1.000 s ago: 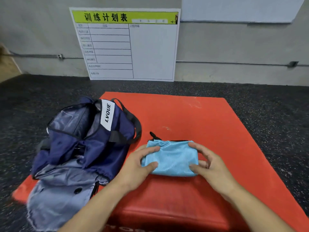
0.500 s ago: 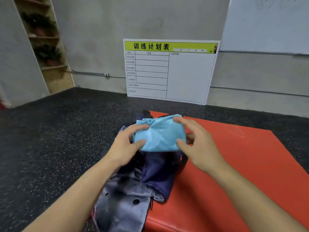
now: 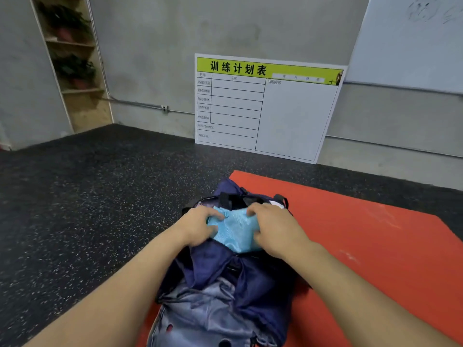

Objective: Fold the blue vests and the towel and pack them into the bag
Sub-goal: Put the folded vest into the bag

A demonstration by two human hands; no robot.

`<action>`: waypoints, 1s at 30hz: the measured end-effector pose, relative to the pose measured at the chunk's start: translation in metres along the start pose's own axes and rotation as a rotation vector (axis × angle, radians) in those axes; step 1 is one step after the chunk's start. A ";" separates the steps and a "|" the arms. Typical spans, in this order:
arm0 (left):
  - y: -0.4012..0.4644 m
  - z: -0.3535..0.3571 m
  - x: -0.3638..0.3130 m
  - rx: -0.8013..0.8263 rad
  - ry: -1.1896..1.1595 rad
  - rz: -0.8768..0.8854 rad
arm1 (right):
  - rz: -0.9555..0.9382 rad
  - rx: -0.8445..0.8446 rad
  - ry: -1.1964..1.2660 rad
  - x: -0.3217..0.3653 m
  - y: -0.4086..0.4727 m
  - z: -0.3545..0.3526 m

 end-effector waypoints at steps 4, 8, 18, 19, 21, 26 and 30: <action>-0.001 -0.003 -0.007 0.037 0.171 -0.019 | 0.048 0.155 -0.177 0.002 0.010 0.005; 0.004 0.008 -0.022 -0.167 0.439 0.136 | -0.026 0.133 -0.242 0.013 0.023 0.016; 0.003 0.031 -0.021 -0.063 0.421 0.160 | -0.122 0.158 -0.083 -0.001 0.012 0.035; 0.000 0.028 -0.026 -0.113 0.351 0.203 | -0.133 0.058 0.018 -0.007 0.008 0.029; -0.007 0.022 -0.040 -0.196 0.183 0.297 | -0.162 -0.095 0.223 -0.023 -0.003 0.013; -0.035 0.006 -0.102 -0.285 -0.204 0.423 | -0.172 -0.196 0.607 -0.055 -0.052 -0.043; -0.053 0.002 -0.161 -0.277 -0.302 0.501 | -0.119 -0.283 0.612 -0.085 -0.102 -0.083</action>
Point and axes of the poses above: each hand's wrist, its own y-axis towards the middle knuckle, its own z-axis out of the palm, x = y × z, the point moved 1 cm from there along y, towards the middle knuckle, and after that the axes turned 5 degrees about x, right-handed, at the moved point
